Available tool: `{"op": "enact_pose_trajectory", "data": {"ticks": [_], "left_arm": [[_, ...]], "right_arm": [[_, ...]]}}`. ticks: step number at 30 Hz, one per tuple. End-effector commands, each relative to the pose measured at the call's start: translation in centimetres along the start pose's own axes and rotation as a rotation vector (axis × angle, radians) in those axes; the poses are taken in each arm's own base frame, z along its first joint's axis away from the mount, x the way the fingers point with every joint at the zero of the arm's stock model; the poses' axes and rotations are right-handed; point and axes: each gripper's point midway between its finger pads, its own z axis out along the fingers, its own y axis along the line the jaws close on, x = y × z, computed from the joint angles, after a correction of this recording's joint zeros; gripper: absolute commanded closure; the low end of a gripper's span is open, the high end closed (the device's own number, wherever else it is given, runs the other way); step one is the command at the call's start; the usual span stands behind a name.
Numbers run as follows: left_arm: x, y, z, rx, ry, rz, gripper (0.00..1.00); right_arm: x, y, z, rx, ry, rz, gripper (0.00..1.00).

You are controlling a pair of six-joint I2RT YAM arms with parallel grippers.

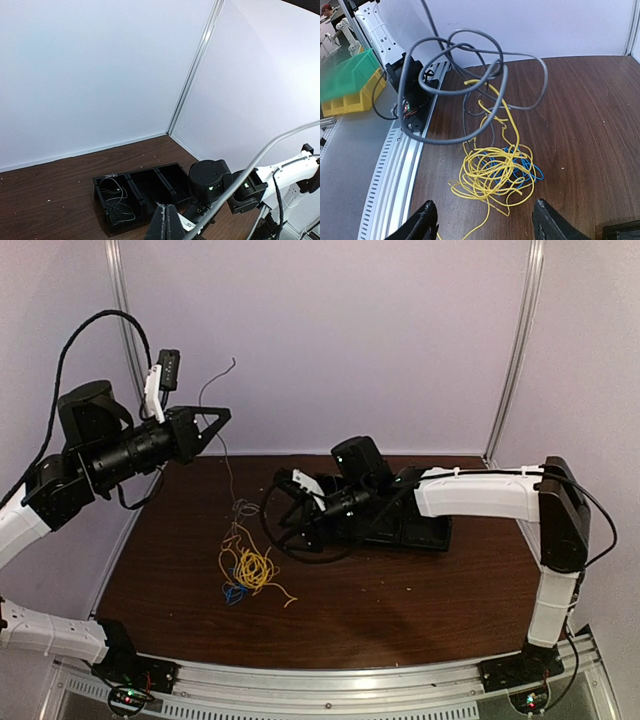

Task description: Untangle the cables

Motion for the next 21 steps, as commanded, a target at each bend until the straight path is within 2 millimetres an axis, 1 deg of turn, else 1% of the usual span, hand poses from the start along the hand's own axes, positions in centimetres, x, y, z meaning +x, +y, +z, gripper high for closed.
{"op": "enact_pose_trajectory", "data": {"ticks": [1, 3, 6, 9, 11, 12, 13, 14, 16, 17, 18, 19, 21], "left_arm": [[-2.7, -0.8, -0.5, 0.013, -0.046, -0.016, 1.00], [-3.8, -1.3, -0.7, 0.026, -0.064, -0.019, 1.00], [-4.8, -1.8, -0.7, 0.043, -0.080, -0.021, 1.00], [-5.6, -2.1, -0.7, 0.051, -0.092, -0.022, 1.00], [-5.8, -2.2, -0.6, 0.054, -0.095, -0.027, 1.00], [-5.9, -2.3, -0.6, 0.055, -0.097, -0.030, 1.00], [-6.1, -2.3, -0.7, 0.056, -0.101, -0.033, 1.00], [-6.4, -2.4, -0.7, 0.057, -0.106, -0.034, 1.00], [-6.8, -2.5, -0.9, 0.056, -0.117, -0.035, 1.00], [-7.3, -2.4, -1.2, 0.049, -0.126, -0.032, 1.00], [-7.7, -2.4, -1.5, 0.039, -0.133, -0.028, 1.00], [-8.3, -2.3, -1.8, 0.028, -0.140, -0.021, 1.00], [-9.7, -2.4, -2.5, 0.009, -0.160, -0.006, 1.00]], "right_arm": [[-1.7, 1.2, 1.2, -0.045, -0.052, -0.066, 0.33], [-1.9, 1.5, 1.7, -0.054, -0.061, -0.079, 0.32], [-1.6, 1.1, 2.8, -0.046, -0.060, -0.075, 0.30], [-2.0, 0.5, 3.9, -0.045, -0.100, -0.064, 0.29], [-2.1, -0.1, 4.7, -0.042, -0.116, -0.047, 0.29], [-1.8, -0.6, 5.3, -0.037, -0.120, -0.033, 0.29], [-1.7, -0.9, 5.7, -0.035, -0.129, -0.022, 0.32], [-1.6, -1.1, 6.0, -0.042, -0.131, -0.012, 0.46], [-0.8, -1.7, 6.7, -0.030, -0.123, 0.009, 0.84], [-0.3, -2.1, 6.8, -0.015, -0.118, 0.027, 0.98], [0.5, -2.4, 7.0, -0.002, -0.106, 0.042, 1.00], [1.6, -2.5, 7.1, 0.009, -0.089, 0.058, 1.00], [4.2, -2.7, 7.1, 0.037, -0.039, 0.083, 1.00]]}}
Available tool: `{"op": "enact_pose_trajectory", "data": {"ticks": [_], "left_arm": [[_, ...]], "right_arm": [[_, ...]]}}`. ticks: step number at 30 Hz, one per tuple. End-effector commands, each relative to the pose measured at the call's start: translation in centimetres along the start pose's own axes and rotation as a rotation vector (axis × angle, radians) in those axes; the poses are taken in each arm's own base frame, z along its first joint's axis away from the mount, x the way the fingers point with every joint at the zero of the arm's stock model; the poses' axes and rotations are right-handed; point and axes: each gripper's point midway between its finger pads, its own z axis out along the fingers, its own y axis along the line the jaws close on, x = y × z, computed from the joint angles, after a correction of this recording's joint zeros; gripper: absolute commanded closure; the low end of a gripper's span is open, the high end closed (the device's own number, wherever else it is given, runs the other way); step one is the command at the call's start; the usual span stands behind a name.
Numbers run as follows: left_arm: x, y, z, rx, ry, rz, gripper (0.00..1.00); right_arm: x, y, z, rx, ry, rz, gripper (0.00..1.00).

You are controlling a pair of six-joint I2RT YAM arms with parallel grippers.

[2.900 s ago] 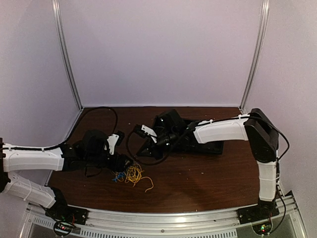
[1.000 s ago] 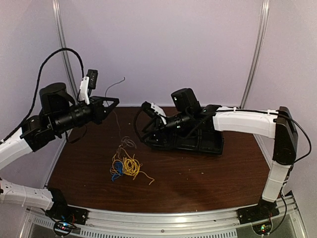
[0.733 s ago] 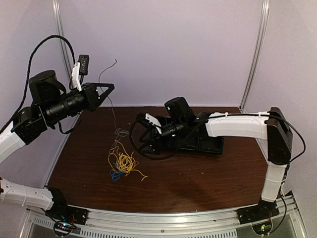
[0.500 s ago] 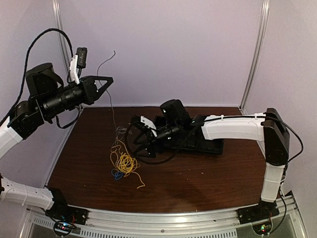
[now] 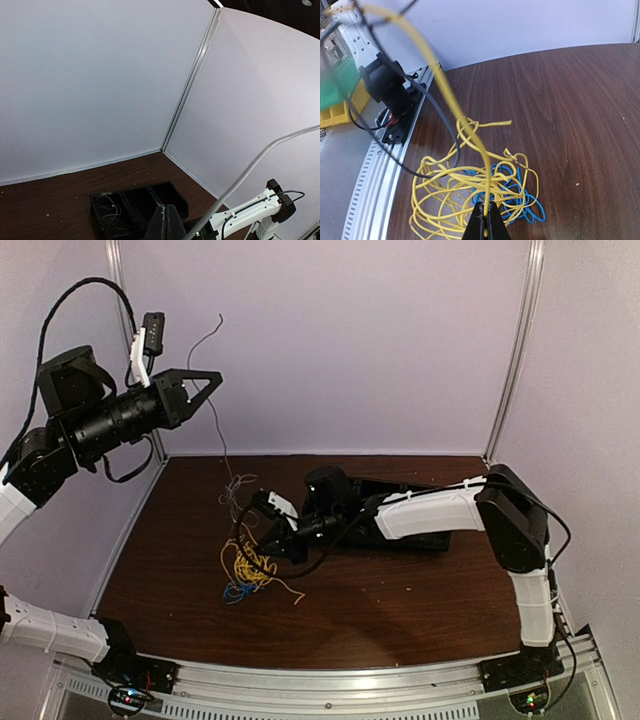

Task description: Untangle the cables

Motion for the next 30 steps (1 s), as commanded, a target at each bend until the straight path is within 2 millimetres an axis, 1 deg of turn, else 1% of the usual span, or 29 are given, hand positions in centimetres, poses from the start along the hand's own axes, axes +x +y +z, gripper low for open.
{"op": "enact_pose_trajectory", "data": {"ticks": [1, 4, 6, 7, 8, 9, 11, 12, 13, 15, 16, 18, 19, 24, 26, 27, 28, 30], "left_arm": [[-5.4, -0.9, -2.0, -0.014, -0.114, 0.029, 1.00], [-8.6, -1.6, -3.1, -0.028, -0.154, 0.065, 1.00], [-11.0, -2.3, -3.7, -0.033, -0.182, 0.102, 1.00], [-12.2, -2.6, -3.9, -0.035, -0.195, 0.118, 1.00], [-13.6, -3.0, -4.3, -0.035, -0.215, 0.132, 1.00], [-15.4, -3.7, -5.1, -0.028, -0.248, 0.144, 1.00], [-18.3, -4.6, -6.2, -0.022, -0.315, 0.171, 1.00], [-19.5, -4.9, -6.4, -0.023, -0.347, 0.182, 1.00], [-21.1, -5.2, -7.4, -0.023, -0.395, 0.191, 1.00], [-23.2, -5.6, -8.6, -0.028, -0.472, 0.197, 1.00], [-23.9, -5.8, -9.1, -0.027, -0.506, 0.196, 1.00], [-24.7, -5.9, -10.0, -0.025, -0.556, 0.194, 1.00], [-24.7, -5.8, -10.1, -0.025, -0.567, 0.193, 1.00], [-23.9, -4.8, -10.6, -0.070, -0.579, 0.195, 1.00], [-23.3, -4.2, -10.6, -0.093, -0.568, 0.193, 1.00], [-22.7, -3.9, -10.3, -0.099, -0.553, 0.187, 1.00], [-22.0, -3.7, -10.0, -0.097, -0.535, 0.180, 1.00], [-20.1, -3.2, -9.0, -0.093, -0.485, 0.167, 1.00]], "right_arm": [[3.1, -0.9, -0.2, 0.074, 0.040, 0.040, 1.00], [7.2, -1.2, -0.6, 0.108, 0.137, 0.073, 1.00], [9.4, -1.6, -0.9, 0.132, 0.193, 0.087, 1.00], [10.1, -1.9, -1.2, 0.142, 0.210, 0.099, 1.00], [10.5, -2.1, -1.4, 0.150, 0.218, 0.112, 1.00], [10.7, -2.4, -1.7, 0.162, 0.222, 0.125, 1.00], [10.5, -3.3, -2.2, 0.187, 0.218, 0.144, 1.00], [10.4, -3.7, -2.3, 0.200, 0.217, 0.151, 1.00], [10.6, -4.1, -2.5, 0.209, 0.224, 0.161, 1.00], [11.2, -4.8, -2.8, 0.228, 0.234, 0.184, 1.00], [11.6, -4.9, -2.9, 0.230, 0.243, 0.199, 1.00], [12.1, -5.2, -3.3, 0.233, 0.258, 0.216, 1.00], [12.2, -5.3, -3.5, 0.236, 0.261, 0.216, 1.00], [12.4, -5.8, -4.4, 0.264, 0.265, 0.209, 1.00], [12.5, -5.3, -4.7, 0.233, 0.290, 0.201, 1.00], [12.1, -4.7, -4.9, 0.202, 0.299, 0.178, 0.98], [11.6, -3.9, -5.3, 0.173, 0.304, 0.154, 0.94], [9.7, -2.4, -6.4, 0.139, 0.294, 0.077, 0.81]]}}
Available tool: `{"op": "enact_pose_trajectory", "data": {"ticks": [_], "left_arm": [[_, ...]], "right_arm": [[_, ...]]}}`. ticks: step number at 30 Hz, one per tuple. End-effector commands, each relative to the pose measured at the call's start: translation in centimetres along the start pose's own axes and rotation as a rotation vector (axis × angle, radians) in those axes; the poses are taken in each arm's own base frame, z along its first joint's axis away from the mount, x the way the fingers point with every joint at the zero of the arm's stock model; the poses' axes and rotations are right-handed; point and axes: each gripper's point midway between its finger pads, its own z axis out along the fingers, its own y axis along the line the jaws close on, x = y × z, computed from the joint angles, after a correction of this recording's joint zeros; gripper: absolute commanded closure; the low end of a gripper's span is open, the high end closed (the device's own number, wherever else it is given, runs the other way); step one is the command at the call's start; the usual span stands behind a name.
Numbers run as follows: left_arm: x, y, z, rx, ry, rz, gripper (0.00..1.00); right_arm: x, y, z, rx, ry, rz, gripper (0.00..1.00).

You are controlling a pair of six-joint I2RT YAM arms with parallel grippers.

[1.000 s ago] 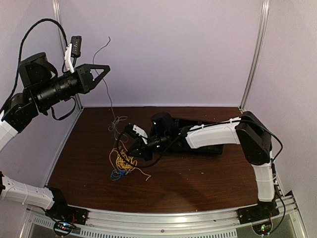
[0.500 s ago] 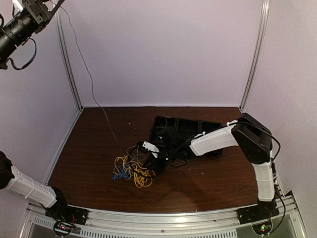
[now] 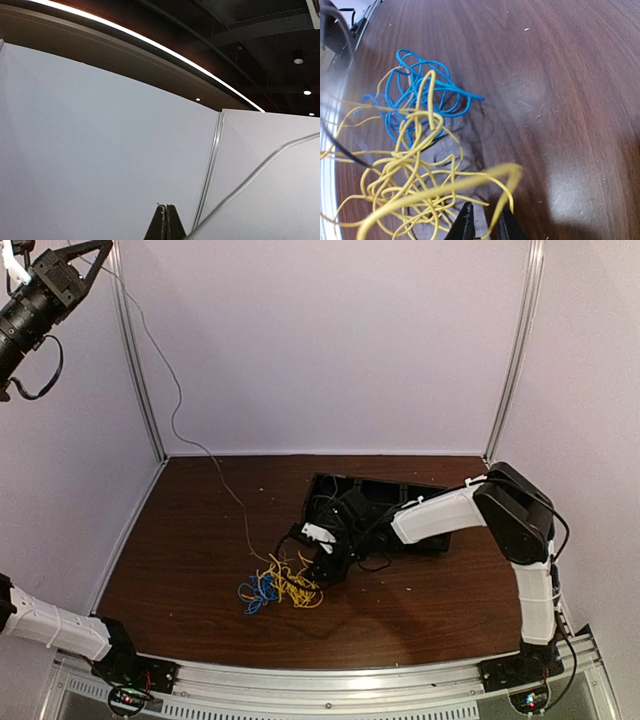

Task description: Untangle the cables

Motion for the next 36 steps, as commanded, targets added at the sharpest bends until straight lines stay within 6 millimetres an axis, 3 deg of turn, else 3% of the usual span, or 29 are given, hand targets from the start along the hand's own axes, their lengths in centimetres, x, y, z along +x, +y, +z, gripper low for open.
{"op": "enact_pose_trajectory", "data": {"ticks": [1, 4, 5, 8, 11, 15, 18, 23, 27, 32, 36], "left_arm": [[3.7, 0.7, 0.0, -0.024, 0.059, -0.011, 1.00], [7.0, 0.9, -0.2, -0.022, 0.131, -0.023, 1.00], [8.8, 1.0, -0.1, -0.026, 0.169, -0.023, 1.00], [11.6, 1.2, -0.2, -0.025, 0.234, -0.029, 1.00], [13.0, 1.3, -0.4, -0.029, 0.265, -0.033, 1.00], [12.8, 1.6, -0.5, -0.043, 0.265, -0.025, 1.00], [11.2, 1.8, -0.3, -0.066, 0.235, -0.018, 1.00], [6.7, 0.5, 0.7, -0.018, 0.149, -0.048, 1.00], [3.2, -0.5, 1.9, 0.018, 0.067, -0.053, 1.00], [-2.2, -1.0, 2.8, 0.023, -0.073, -0.034, 1.00], [-5.6, -0.7, 2.1, 0.003, -0.193, -0.033, 1.00]], "right_arm": [[-2.7, 3.2, -4.5, -0.054, -0.029, -0.169, 0.71], [-4.3, 4.5, -7.2, -0.033, -0.074, -0.252, 0.55], [-4.6, 4.7, -7.8, -0.029, -0.076, -0.266, 0.53], [-4.8, 5.2, -8.7, -0.031, -0.062, -0.295, 0.49], [-4.8, 5.4, -9.0, -0.032, -0.047, -0.311, 0.48], [-4.8, 5.1, -8.9, -0.021, -0.043, -0.321, 0.47], [-4.1, 4.3, -8.3, 0.005, -0.020, -0.310, 0.47], [-0.5, 0.8, -5.7, 0.113, 0.105, -0.233, 0.48], [1.7, -1.3, -4.8, 0.186, 0.181, -0.193, 0.48], [4.8, -3.1, -5.8, 0.302, 0.289, -0.211, 0.47], [7.9, -4.4, -7.6, 0.380, 0.372, -0.238, 0.47]]}}
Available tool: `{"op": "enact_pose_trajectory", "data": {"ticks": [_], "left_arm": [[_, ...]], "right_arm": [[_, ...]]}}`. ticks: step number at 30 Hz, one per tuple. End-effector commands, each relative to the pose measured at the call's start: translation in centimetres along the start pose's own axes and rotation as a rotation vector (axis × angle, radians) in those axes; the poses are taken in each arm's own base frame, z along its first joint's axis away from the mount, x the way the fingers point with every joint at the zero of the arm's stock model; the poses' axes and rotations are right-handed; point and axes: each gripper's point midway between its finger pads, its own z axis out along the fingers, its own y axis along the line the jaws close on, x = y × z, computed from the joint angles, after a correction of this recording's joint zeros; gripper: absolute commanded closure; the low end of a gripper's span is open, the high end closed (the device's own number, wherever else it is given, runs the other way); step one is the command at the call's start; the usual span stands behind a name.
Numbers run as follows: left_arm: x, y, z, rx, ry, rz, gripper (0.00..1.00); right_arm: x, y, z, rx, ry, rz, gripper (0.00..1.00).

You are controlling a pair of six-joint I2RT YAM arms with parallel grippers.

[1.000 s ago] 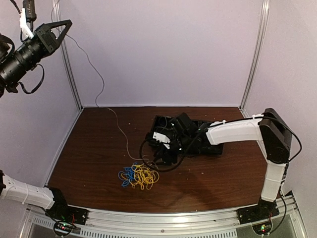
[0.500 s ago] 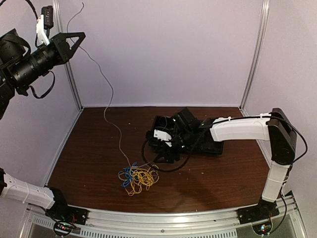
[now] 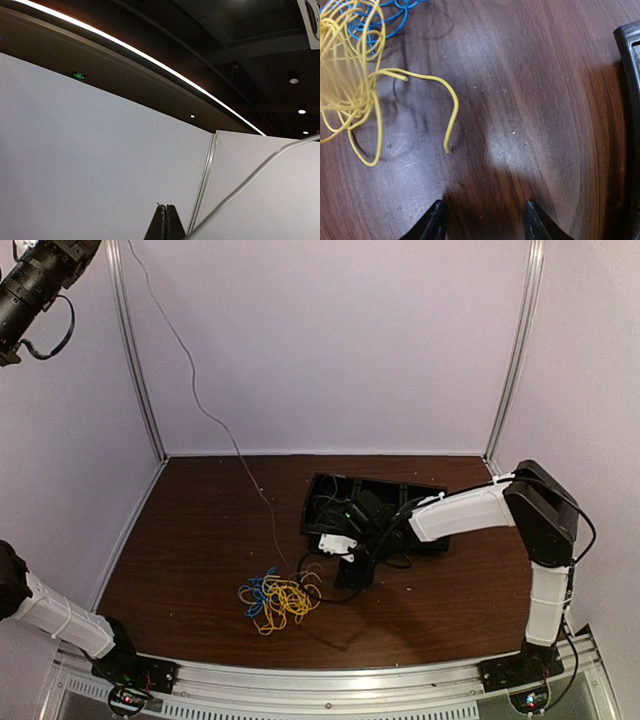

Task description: Untangle the cables

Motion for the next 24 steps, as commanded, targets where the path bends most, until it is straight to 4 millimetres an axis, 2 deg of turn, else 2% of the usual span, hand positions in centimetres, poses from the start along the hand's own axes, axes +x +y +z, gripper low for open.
{"op": "enact_pose_trajectory", "data": {"ticks": [1, 8, 15, 21, 24], "left_arm": [[-4.4, 0.2, -0.7, -0.021, -0.153, 0.025, 1.00], [-6.9, 1.5, -2.5, -0.096, -0.220, 0.049, 1.00], [-7.5, 2.7, -3.7, -0.160, -0.232, 0.096, 1.00], [-12.2, 3.9, -7.1, -0.238, -0.347, 0.124, 1.00], [-12.7, 4.2, -7.8, -0.257, -0.350, 0.132, 1.00]], "right_arm": [[4.4, -2.2, -1.6, 0.131, 0.117, -0.016, 0.47], [10.0, -5.1, -3.8, 0.173, 0.173, 0.106, 0.47], [14.9, -6.7, -7.3, 0.257, 0.212, 0.173, 0.47], [19.1, -8.0, -9.5, 0.326, 0.261, 0.217, 0.46], [20.7, -8.3, -10.7, 0.342, 0.270, 0.237, 0.46]]}}
